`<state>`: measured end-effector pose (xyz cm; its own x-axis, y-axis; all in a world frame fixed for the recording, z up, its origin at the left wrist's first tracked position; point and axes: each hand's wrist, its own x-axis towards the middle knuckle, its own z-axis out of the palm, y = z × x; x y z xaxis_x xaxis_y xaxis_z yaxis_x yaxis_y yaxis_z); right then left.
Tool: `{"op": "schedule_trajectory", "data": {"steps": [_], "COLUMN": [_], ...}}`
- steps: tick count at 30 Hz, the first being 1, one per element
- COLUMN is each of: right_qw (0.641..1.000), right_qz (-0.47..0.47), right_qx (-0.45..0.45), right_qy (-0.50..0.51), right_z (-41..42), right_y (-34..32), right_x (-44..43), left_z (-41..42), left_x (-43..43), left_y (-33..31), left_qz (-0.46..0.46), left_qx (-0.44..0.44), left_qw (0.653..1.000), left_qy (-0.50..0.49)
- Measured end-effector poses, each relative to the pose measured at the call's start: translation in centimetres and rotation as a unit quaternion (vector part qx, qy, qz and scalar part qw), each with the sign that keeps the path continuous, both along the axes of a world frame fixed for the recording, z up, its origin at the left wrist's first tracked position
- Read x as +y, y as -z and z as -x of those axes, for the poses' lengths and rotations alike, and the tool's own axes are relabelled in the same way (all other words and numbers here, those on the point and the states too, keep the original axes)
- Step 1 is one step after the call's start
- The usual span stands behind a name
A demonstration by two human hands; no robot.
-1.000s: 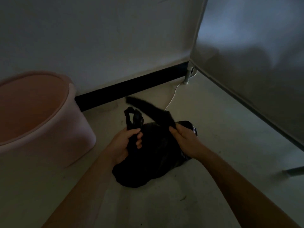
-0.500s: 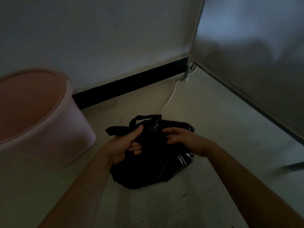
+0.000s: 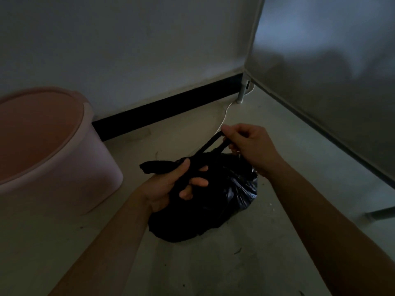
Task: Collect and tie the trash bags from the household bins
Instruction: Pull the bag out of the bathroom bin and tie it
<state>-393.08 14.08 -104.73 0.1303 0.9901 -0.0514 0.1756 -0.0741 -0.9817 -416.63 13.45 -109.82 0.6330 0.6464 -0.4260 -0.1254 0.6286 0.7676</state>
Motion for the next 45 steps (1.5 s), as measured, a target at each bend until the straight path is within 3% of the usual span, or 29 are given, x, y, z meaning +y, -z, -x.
{"op": "schedule_trajectory", "data": {"steps": [2,4,9,15,18,22,27,31,34,36,38,41,45], "right_qw": [0.995,0.983,0.948,0.936,0.94,0.973,0.922,0.969,0.975,0.965,0.946,0.928,0.92], "right_qz": [0.033,0.083,0.195,0.22,0.19,0.041,-0.084,0.026,0.075,0.128,0.199,0.254,0.288], "right_qx": [0.087,0.113,0.045,0.002,-0.064,-0.178,-0.316,-0.175,-0.12,-0.102,-0.084,-0.005,0.086], "right_qy": [-0.047,-0.118,-0.246,-0.276,-0.276,-0.142,-0.206,-0.174,-0.173,-0.204,-0.242,-0.274,-0.251], "right_z": [-0.3,-0.6,-0.2,1.5,0.7,0.5,1.9,1.1,1.0,0.9,0.7,1.0,1.4], "right_y": [-0.5,-0.3,2.2,4.0,3.8,3.7,5.2,5.1,5.6,5.5,5.6,5.6,5.1], "right_x": [-0.4,-0.9,-2.2,-2.5,-2.1,-1.3,-0.1,-0.4,-0.8,-1.0,-1.2,-2.0,-2.9], "left_z": [0.2,0.4,0.3,0.1,0.0,0.2,-0.3,0.5,0.7,0.5,0.2,-0.3,-0.7], "left_x": [0.2,0.6,1.2,1.2,1.4,1.7,1.3,2.1,2.3,2.3,2.3,2.0,1.6], "left_y": [0.2,0.1,0.1,-0.7,-0.9,-0.9,-1.6,-1.7,-1.3,-1.0,-0.9,-1.3,-2.3], "left_qz": [0.046,0.084,0.054,0.061,0.046,0.02,-0.035,-0.094,-0.127,-0.119,-0.059,0.046,0.065], "left_qx": [-0.044,-0.075,-0.112,-0.135,-0.143,-0.147,-0.1,0.035,0.151,0.18,0.11,-0.064,-0.112], "left_qw": [0.998,0.992,0.972,0.97,0.972,0.979,0.993,0.994,0.974,0.957,0.951,0.941,0.94], "left_qy": [-0.016,-0.054,-0.197,-0.193,-0.179,-0.138,-0.042,-0.045,-0.109,-0.195,-0.282,-0.329,-0.314]}}
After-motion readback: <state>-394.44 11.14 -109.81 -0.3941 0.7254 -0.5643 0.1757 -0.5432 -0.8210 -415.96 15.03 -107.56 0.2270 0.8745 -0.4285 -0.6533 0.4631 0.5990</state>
